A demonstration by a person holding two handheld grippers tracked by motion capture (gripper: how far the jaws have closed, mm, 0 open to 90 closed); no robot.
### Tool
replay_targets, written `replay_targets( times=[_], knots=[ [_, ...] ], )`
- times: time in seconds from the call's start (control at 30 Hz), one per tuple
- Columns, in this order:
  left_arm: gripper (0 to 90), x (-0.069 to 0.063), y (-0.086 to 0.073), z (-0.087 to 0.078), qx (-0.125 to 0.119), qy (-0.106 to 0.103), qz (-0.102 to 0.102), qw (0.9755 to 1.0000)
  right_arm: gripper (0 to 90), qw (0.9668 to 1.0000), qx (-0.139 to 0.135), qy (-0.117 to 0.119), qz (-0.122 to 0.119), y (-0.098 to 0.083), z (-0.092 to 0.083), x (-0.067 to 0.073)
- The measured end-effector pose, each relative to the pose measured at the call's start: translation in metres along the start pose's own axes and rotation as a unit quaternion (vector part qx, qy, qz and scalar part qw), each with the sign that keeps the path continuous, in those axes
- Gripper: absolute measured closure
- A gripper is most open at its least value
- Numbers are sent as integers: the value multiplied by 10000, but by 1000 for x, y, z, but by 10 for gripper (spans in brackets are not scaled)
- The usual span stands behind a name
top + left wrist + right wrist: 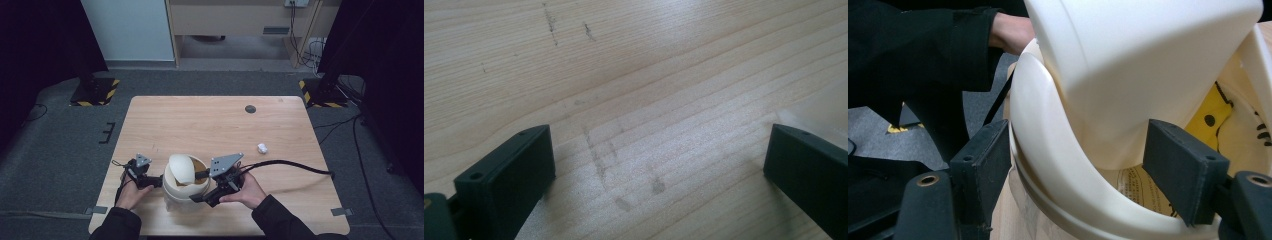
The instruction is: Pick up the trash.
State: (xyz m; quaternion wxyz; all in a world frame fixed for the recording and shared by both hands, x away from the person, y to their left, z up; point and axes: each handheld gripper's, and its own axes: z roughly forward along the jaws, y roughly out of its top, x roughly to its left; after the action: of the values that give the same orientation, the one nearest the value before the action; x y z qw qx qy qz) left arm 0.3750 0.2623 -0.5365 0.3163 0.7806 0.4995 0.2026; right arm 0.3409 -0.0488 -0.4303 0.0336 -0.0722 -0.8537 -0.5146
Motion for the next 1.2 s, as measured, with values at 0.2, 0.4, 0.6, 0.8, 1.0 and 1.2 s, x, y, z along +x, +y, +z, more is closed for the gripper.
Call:
replay_targets(
  times=[0.2, 0.4, 0.6, 0.8, 1.0, 1.2],
  knots=[
    [0, 0, 0, 0, 0, -1, 2, 10000, 284, 10000, -54, -25, -56, 3, -7, 1],
    [0, 0, 0, 0, 1, 0, 1, 10000, 284, 9994, -321, -152, -33, 8, -28, -2],
    [0, 0, 0, 0, -3, 0, 1, 10000, 276, 9969, -635, -472, 45, 9, -57, -11],
    [0, 0, 0, 0, -9, 0, -9, 10000, 256, 9897, -904, -1093, 178, 4, -90, -27],
    [0, 0, 0, 0, -9, 0, -9, 10000, 263, 9827, -1018, -1523, 289, -2, -110, -40],
    [0, 0, 0, 0, -4, 0, -2, 10000, 258, 9705, -1010, -2132, 488, -15, -132, -55]
  ],
)
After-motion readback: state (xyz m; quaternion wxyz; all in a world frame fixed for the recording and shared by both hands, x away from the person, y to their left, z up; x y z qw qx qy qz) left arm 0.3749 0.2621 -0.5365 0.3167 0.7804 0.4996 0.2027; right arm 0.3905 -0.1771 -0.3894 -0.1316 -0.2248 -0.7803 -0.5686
